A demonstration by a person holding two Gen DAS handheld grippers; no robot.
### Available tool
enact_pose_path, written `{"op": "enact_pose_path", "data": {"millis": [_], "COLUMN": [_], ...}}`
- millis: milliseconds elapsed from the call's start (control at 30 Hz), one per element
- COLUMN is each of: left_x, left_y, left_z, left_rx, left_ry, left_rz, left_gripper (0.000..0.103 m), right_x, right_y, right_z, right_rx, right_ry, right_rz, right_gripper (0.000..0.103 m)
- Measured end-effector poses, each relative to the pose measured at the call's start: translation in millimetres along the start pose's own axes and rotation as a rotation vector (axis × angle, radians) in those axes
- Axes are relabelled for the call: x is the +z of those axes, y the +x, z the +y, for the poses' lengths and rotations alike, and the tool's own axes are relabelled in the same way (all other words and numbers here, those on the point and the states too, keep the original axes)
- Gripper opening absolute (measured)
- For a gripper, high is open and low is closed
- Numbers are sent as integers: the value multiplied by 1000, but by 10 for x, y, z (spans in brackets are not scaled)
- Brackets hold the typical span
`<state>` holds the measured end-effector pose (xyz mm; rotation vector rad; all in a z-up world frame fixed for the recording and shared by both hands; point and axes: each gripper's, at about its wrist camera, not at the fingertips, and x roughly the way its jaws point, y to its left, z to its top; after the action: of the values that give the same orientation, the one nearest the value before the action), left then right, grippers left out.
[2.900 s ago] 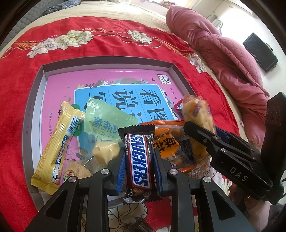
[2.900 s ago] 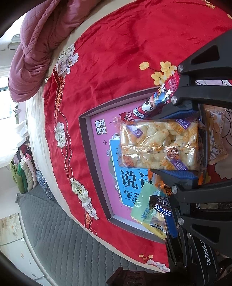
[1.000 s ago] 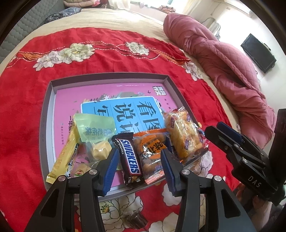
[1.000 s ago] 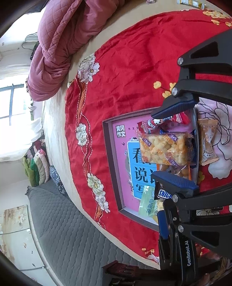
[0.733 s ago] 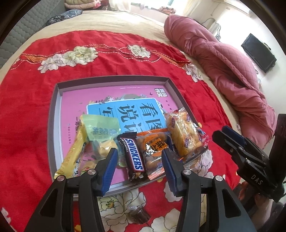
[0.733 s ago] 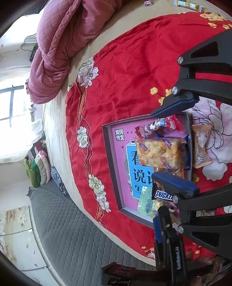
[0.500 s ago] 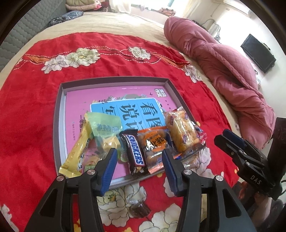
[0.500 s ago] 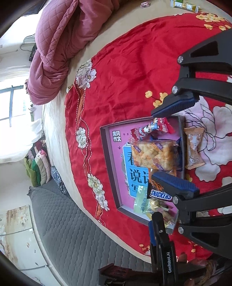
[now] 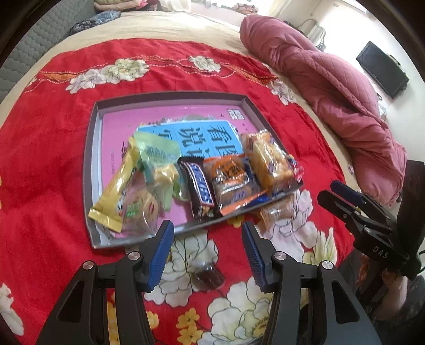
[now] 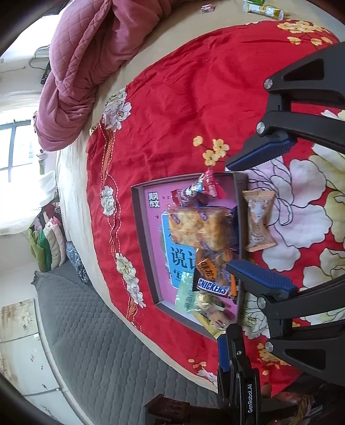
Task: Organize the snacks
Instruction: 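Move both open tools back from the tray to the last loose snacks, then grasp the small dark wrapped candy with the left tool while the right grasps the cream pastry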
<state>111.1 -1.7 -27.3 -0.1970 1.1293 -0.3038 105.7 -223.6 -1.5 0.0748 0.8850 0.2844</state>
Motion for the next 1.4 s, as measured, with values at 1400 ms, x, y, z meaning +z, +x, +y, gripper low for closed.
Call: {"op": "enact_pose_path", "data": {"millis": [1400], "left_x": [-516], "left_y": [545], "left_z": [-18], "left_rx": [-21], "left_ry": [2], "left_rz": [140], "left_gripper": [56], "right_x": [-317], "right_y": [767], "right_z": [-37], "right_rx": [72], "right_ry": [-2], "right_rz": [144], "right_gripper": [69]}}
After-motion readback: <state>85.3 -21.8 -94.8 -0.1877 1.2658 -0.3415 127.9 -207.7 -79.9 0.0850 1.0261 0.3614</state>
